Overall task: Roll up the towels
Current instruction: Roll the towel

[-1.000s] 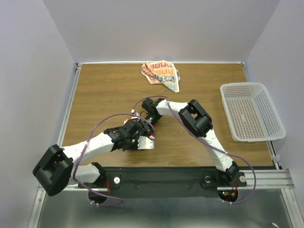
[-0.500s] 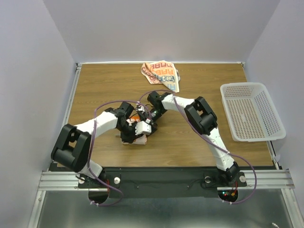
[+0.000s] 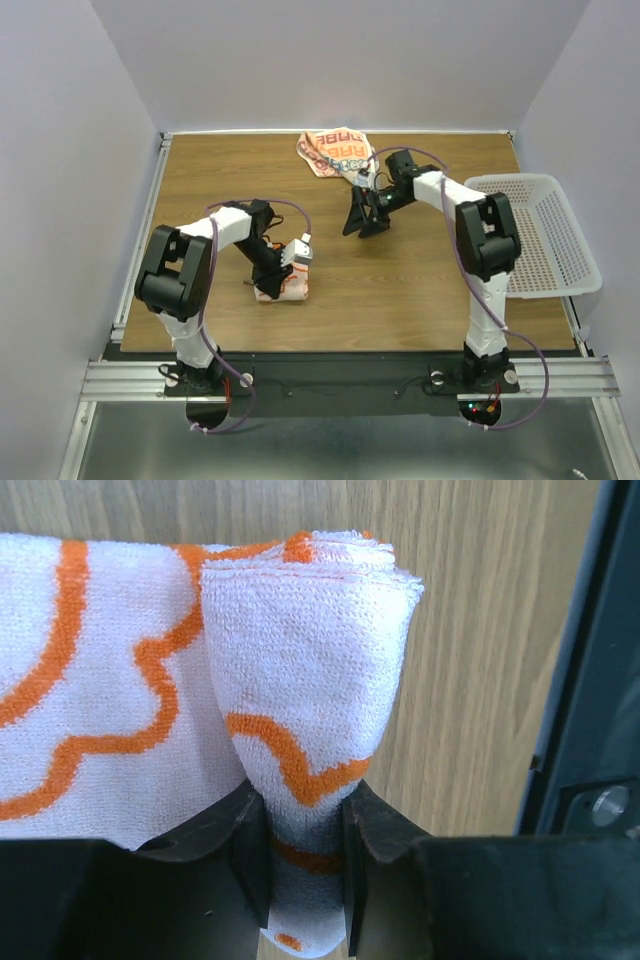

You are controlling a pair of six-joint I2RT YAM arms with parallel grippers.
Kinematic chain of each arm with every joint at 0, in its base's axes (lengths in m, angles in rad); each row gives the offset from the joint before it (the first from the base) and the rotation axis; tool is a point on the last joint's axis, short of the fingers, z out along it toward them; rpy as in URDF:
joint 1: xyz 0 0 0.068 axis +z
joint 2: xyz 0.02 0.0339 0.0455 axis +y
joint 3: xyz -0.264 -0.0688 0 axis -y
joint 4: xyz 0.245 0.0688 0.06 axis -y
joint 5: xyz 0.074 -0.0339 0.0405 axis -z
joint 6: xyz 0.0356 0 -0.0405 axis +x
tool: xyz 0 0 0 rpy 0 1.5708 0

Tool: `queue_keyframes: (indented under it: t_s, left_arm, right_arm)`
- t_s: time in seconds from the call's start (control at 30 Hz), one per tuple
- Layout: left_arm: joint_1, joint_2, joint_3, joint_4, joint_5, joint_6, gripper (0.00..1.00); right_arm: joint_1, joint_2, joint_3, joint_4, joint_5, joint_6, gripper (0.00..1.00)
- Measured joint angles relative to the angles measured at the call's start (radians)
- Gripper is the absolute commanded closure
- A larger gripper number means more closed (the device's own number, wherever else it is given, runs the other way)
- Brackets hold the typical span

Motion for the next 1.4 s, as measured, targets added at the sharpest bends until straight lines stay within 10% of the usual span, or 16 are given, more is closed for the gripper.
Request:
queue_keyframes:
  t_s: [0.23, 0.47, 0.77, 1.2, 1.3, 1.4]
  left_arm:
    - [0.063, 0.209, 0.176, -0.192, 0.098, 0.031, 0.77]
    - [0.092, 0.368, 0.316, -0.352, 0.146, 0.040, 0.73]
    - [0.115, 0.446, 0.381, -0.435, 0.170, 0.047, 0.71]
    - [0.115, 0.451, 0.388, -0.441, 0.169, 0.047, 0.69]
    - [0.115, 0.451, 0.388, -0.441, 0.169, 0.047, 0.68]
    - [0.115, 0.451, 0.389, -0.442, 0.167, 0.047, 0.64]
  right_arm:
    - [0.027, -0.275, -0.103, 0.056, 0.129, -0.137, 0.08]
    - [0.321, -0.476, -0.201, 0.084, 0.380, -0.348, 0.09]
    - [0.707, -0.440, -0.327, 0.237, 0.762, -0.531, 0.10]
    - [0.782, -0.272, -0.391, 0.546, 0.972, -0.669, 0.08]
    - [0.782, -0.242, -0.390, 0.587, 0.973, -0.690, 0.15]
    - [0.782, -0.225, -0.388, 0.621, 0.965, -0.707, 0.55]
